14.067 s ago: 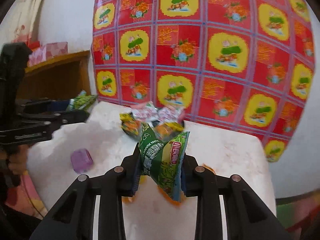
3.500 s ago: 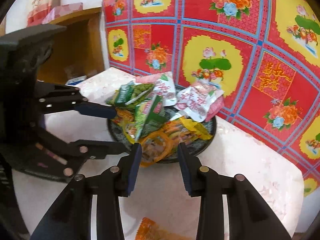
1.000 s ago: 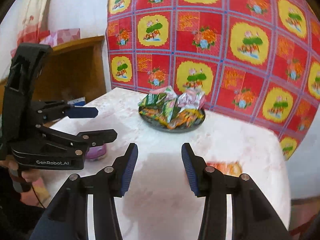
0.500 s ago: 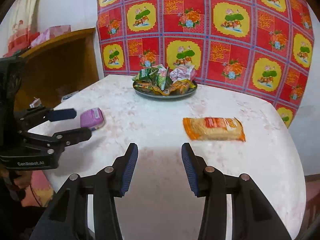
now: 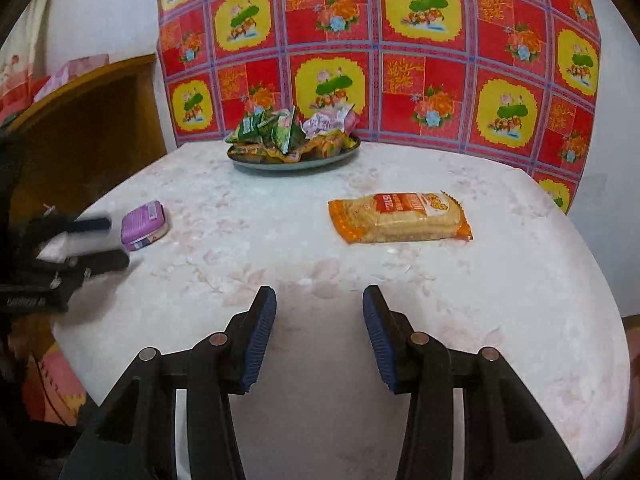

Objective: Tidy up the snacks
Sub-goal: 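Grasp the purple tin with the left gripper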

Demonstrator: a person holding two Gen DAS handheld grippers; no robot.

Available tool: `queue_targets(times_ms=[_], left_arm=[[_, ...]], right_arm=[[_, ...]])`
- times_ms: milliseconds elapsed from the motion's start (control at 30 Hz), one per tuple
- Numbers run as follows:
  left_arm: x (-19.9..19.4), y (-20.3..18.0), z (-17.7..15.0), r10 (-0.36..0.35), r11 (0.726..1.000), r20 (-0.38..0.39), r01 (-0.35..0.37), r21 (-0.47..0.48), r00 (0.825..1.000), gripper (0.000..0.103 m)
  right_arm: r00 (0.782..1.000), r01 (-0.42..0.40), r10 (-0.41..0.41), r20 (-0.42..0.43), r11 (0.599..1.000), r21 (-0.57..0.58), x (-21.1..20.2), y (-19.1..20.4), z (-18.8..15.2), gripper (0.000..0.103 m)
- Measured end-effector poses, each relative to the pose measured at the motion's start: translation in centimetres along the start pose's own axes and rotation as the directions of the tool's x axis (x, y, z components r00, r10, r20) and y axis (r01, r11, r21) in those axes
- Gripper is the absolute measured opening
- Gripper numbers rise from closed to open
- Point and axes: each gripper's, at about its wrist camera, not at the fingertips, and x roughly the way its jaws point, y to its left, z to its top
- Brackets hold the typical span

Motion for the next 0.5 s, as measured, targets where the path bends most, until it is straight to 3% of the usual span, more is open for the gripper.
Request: queue_targets(times_ms=[67,133,200,267,333,367,500], left_arm=[[1.0,0.6,1.1,-0.017,0.998,-0.030,0.018,0.054,0.999,0.082],[2.1,1.3,1.6,-0.079,0.993,-0.070,0.084,0.077,0.994,0.085],[3.5,1.9,1.8,-0.121,0.991,-0.118,0.127,0.051,0.986,0.086],[4.0,2.9,2.0,-0.168,0.986,-0.130,0.164,-0.035,0.977,0.083],[3.8,3.0,2.1,-0.148,0.988,-0.124,0.139,-0.073,0.981,0.065],[3.7,2.9,2.2,-0.127,0.989,-0.127,0.115,-0.096,0.984,0.065],[2.9,1.1,2.6,-0.146,0.977,-0.085,0.130,-0.167,0.986,0.065]], right_arm=[[1.000,0.021,-0.021,-0.003,0.999,-0.025,0.1,0.3,-0.1,0.047],[0.999,0.051,-0.051,0.008,0.998,-0.027,0.1,0.4,-0.3,0.058],[0.999,0.042,-0.042,0.011,0.999,-0.004,0.2,0.0,-0.3,0.059],[0.999,0.047,-0.047,0.013,0.999,-0.016,0.1,0.0,-0.4,0.059],[0.999,0.046,-0.046,0.016,0.999,-0.016,0.1,0.0,-0.4,0.059],[0.999,0.046,-0.046,0.017,0.999,-0.018,0.1,0.0,-0.4,0.059],[0.999,0.043,-0.043,0.003,0.999,-0.016,0.2,-0.1,-0.2,0.060]])
